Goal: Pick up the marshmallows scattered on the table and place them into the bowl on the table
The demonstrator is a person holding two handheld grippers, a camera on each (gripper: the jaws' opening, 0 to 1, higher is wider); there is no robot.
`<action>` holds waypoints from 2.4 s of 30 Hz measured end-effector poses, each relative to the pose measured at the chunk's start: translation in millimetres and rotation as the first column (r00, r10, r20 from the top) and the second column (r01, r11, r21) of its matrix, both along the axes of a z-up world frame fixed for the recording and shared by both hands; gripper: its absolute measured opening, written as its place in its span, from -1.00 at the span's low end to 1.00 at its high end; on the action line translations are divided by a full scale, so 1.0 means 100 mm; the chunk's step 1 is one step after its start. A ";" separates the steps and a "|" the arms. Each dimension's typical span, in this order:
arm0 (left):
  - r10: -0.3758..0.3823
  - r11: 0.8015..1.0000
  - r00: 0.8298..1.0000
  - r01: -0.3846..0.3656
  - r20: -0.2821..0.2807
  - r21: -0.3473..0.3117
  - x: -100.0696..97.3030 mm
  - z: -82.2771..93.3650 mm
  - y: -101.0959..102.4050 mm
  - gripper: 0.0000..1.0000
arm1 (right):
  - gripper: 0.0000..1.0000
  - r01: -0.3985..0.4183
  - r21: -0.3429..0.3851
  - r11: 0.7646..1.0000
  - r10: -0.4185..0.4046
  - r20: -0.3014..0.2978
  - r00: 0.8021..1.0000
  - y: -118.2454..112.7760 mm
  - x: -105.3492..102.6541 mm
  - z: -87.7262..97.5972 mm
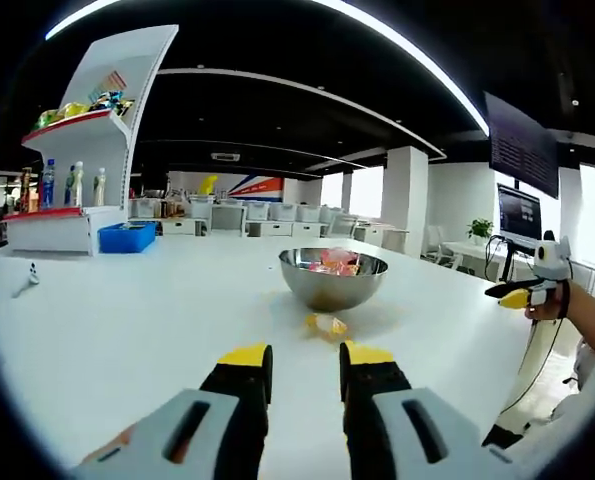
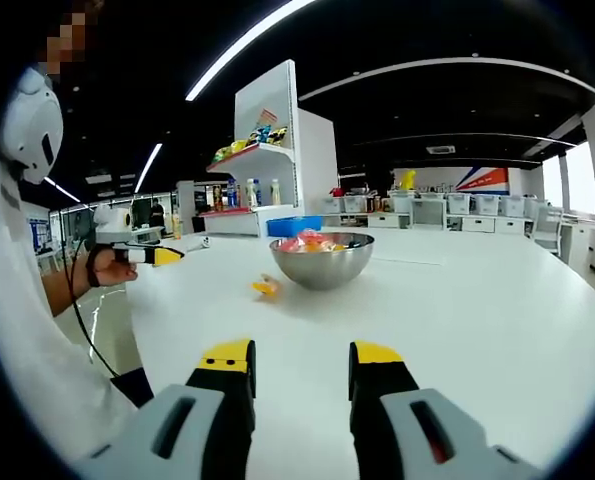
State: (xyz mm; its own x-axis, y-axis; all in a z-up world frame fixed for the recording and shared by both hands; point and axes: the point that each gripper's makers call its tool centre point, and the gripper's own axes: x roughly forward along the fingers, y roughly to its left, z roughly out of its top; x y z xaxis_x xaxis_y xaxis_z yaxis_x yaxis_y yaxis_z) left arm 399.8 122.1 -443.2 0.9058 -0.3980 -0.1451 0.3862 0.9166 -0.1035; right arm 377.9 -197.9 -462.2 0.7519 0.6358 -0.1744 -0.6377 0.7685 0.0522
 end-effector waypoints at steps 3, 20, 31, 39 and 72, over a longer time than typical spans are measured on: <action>-0.002 1.000 1.000 0.002 -0.014 -0.018 0.02 0.00 -0.11 -0.43 | -0.26 -0.003 -0.001 1.000 0.003 -0.001 1.000 0.01 0.00 -0.01; 0.072 0.997 0.996 -0.074 -0.057 -0.032 0.33 0.18 -0.45 -0.35 | -0.26 0.012 -0.017 1.000 -0.013 -0.008 1.000 -0.07 -0.04 0.02; 0.159 0.982 0.979 -0.169 -0.126 -0.079 0.65 0.01 -0.59 -0.21 | -0.26 0.008 -0.022 1.000 -0.009 -0.013 1.000 -0.04 -0.07 0.03; 0.155 0.980 0.973 -0.173 -0.173 -0.095 0.85 -0.20 -0.84 -0.18 | -0.26 0.026 -0.025 0.999 -0.027 -0.020 0.999 -0.14 -0.10 0.05; 0.191 0.975 0.927 -0.216 -0.322 -0.044 1.42 -0.85 -0.89 -0.49 | -0.26 0.060 -0.032 0.998 -0.060 -0.018 0.998 -0.31 -0.05 0.12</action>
State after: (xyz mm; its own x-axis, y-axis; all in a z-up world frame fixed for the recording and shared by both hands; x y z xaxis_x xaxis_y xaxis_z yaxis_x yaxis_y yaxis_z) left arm 541.5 33.1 -528.1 0.8817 -0.2310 -0.4114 0.1282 0.9564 -0.2624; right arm 372.9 -228.8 -449.8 0.7850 0.5835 -0.2079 -0.5895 0.8069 0.0388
